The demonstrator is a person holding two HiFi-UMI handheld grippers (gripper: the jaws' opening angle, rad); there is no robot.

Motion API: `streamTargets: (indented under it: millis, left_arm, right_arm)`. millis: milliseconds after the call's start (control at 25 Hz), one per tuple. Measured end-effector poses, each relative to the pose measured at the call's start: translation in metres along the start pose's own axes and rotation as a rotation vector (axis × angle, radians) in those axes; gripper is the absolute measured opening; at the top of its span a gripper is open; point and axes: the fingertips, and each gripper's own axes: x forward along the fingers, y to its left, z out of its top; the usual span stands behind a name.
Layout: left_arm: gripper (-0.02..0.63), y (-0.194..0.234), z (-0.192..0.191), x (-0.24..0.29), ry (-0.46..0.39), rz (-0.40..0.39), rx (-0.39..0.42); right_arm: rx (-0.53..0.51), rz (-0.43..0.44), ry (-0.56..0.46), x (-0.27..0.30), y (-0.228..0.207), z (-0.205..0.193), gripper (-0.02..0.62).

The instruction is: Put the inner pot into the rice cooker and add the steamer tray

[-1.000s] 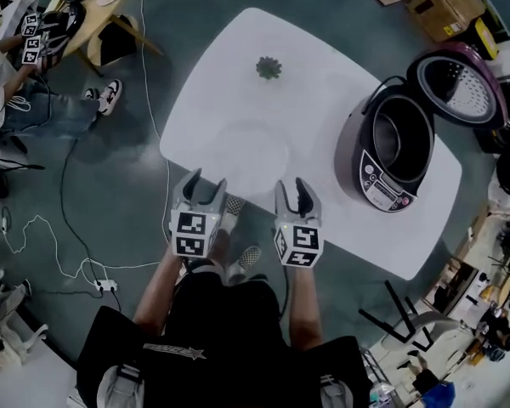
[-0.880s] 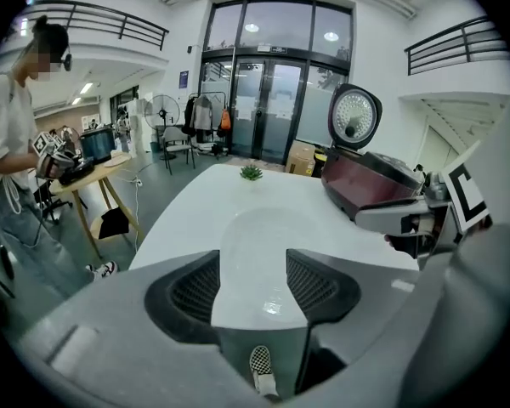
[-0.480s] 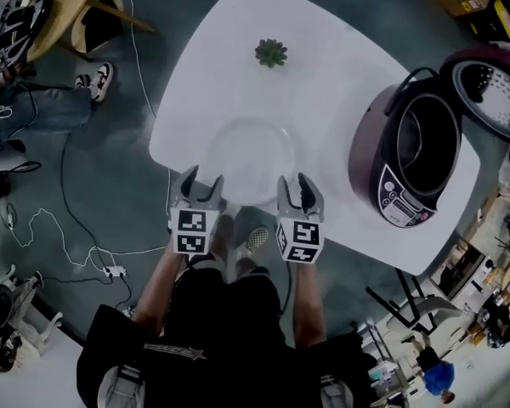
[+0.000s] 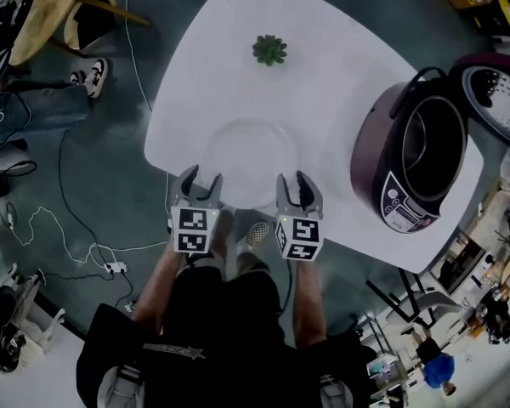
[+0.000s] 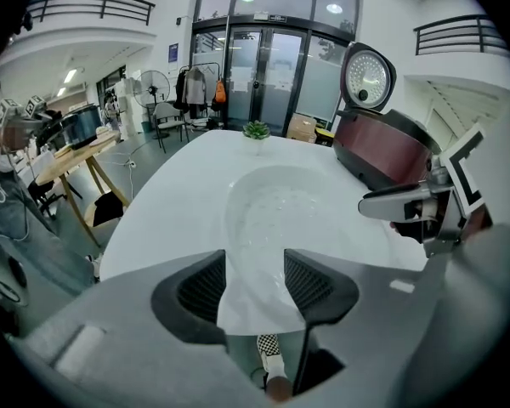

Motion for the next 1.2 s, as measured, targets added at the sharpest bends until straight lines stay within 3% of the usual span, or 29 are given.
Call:
streamTargets:
  millis: [120,280,680,1200]
  left_arm:
    - [0.203,0.001,0.0,0.0,0.006,0.019,0.017]
    - [0.155,0.006,0.0,-0.001,0.012,0.047,0.037]
    - [0.146,0.005,0.029,-0.024,-0.06,0.066,0.046]
    - [0.141,-0.014,0.112,-0.069,-0.236,0.04,0.124]
  right_arm:
    - [0.001,0.001,0.004,0.001,0.0,0.0,0.119]
    - [0.007,-0.011,0.005,0.001,-0.001,0.002,0.092]
    - [-0.013,-0.028,-0.053,-0.021,0.001,0.029,0.092]
    - [-0.024,-0.119,-0.201,-0.083,-0.009,0.092,0.092]
